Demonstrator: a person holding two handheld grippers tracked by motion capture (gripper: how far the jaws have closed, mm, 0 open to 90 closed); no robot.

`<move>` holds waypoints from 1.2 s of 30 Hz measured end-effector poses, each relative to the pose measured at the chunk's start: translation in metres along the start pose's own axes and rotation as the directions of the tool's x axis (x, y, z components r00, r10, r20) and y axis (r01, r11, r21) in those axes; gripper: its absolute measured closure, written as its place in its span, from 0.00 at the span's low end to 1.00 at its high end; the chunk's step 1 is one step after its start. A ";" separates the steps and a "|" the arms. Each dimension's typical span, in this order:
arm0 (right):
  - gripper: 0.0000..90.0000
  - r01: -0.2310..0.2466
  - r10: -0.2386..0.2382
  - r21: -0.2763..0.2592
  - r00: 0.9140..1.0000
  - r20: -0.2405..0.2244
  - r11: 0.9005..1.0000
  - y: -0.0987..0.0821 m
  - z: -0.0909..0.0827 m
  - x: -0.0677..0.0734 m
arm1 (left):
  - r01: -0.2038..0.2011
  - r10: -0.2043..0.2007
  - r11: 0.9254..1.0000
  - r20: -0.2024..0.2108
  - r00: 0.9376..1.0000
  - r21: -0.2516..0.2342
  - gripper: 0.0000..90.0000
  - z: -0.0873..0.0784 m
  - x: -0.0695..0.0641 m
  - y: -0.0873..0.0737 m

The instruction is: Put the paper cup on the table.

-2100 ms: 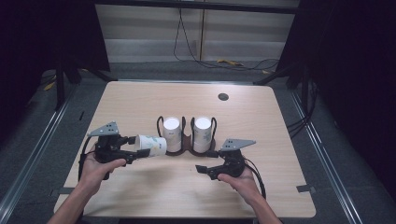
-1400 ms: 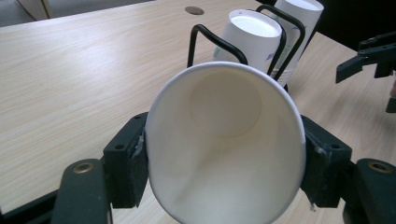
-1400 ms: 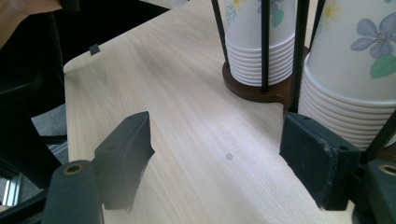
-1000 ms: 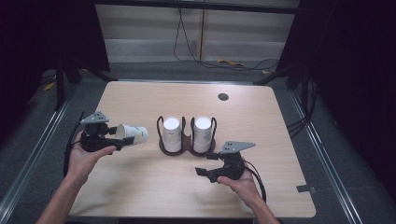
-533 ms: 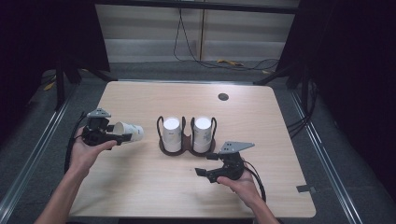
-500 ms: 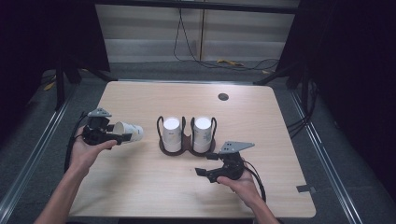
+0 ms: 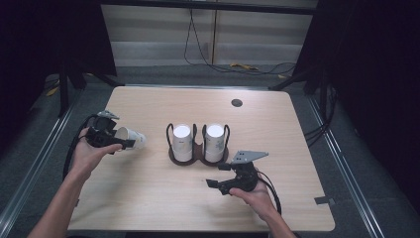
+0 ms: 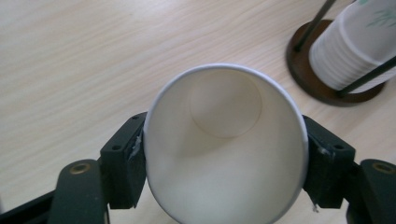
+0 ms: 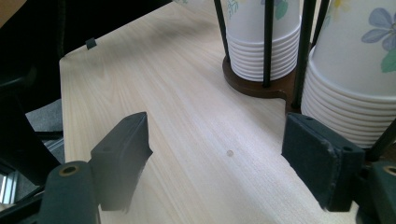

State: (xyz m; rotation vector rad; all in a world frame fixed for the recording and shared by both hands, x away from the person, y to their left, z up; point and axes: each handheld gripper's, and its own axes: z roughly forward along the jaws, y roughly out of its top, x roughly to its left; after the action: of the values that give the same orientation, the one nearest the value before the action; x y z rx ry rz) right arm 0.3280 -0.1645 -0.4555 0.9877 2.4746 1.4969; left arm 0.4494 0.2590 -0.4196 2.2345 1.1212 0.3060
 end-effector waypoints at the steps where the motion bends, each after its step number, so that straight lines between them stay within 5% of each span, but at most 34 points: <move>1: 0.26 -0.001 0.001 0.000 1.000 -0.001 1.000 0.000 0.000 0.000 | -0.001 0.001 1.000 0.011 1.000 0.004 0.30 0.000 0.000 0.001; 18: 0.26 -0.002 0.002 0.009 1.000 -0.001 1.000 -0.001 0.003 0.001 | 0.055 -0.055 0.990 -0.003 0.998 0.132 0.30 0.017 0.014 0.005; 27: 0.26 0.000 0.000 0.008 1.000 0.003 1.000 -0.001 0.002 0.001 | 0.070 -0.071 0.991 0.007 0.997 0.117 0.26 0.023 0.012 0.007; 36: 0.26 -0.002 0.002 0.011 1.000 0.003 1.000 -0.001 0.002 0.001 | 0.044 -0.044 0.996 0.001 0.999 0.071 0.25 0.025 0.010 0.005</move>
State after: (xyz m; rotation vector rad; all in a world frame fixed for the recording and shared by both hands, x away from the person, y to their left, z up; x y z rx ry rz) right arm 0.3278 -0.1624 -0.4572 0.9940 2.4832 1.4836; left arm 0.4698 0.2540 -0.4366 2.2677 1.1956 0.2483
